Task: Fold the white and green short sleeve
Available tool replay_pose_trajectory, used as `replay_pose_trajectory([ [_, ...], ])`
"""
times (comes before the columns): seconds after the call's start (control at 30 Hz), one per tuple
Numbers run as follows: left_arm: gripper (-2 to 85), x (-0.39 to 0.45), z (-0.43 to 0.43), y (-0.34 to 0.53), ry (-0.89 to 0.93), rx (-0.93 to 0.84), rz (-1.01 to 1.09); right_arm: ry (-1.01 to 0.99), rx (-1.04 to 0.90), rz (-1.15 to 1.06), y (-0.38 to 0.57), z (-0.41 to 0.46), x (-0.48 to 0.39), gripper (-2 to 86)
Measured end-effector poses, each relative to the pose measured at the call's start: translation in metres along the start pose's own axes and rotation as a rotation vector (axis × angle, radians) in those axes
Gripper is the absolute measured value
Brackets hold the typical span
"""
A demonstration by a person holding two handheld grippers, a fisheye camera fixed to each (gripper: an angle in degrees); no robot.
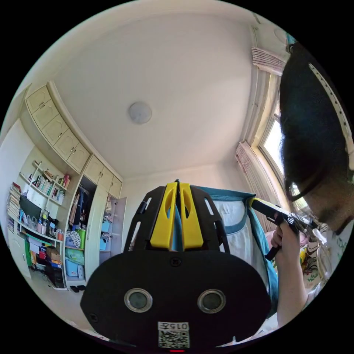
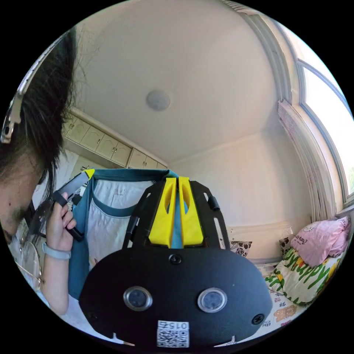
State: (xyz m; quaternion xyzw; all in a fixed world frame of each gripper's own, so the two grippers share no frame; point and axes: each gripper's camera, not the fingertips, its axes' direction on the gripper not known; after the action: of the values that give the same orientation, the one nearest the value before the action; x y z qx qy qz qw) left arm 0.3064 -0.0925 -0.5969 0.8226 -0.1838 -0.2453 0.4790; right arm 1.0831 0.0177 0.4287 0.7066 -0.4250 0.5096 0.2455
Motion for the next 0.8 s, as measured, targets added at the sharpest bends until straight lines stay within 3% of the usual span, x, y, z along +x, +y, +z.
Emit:
replay_pose_trajectory([
  [0.27,-0.4,-0.05,0.065,0.08,-0.098,-0.123,0.062,0.022,-0.105,-0.123,0.072,0.09,-0.014,-0.2],
  [0.57,0.5,-0.165,0.315,0.376,-0.118,-0.693,-0.033,0.032,-0.694,-0.137,0.337,0.406,0.052,1.2],
  [0.63,1.4,-0.2,0.369,0.483,0.001,-1.032,-0.133,-0.034,-1.016,-0.062,0.434,0.469,0.091,3.1],
  [0.8,7.2,-0.237,0.31,0.589,0.189,-1.281,-0.155,-0.293,-1.267,0.019,0.551,0.406,0.165,6.6],
])
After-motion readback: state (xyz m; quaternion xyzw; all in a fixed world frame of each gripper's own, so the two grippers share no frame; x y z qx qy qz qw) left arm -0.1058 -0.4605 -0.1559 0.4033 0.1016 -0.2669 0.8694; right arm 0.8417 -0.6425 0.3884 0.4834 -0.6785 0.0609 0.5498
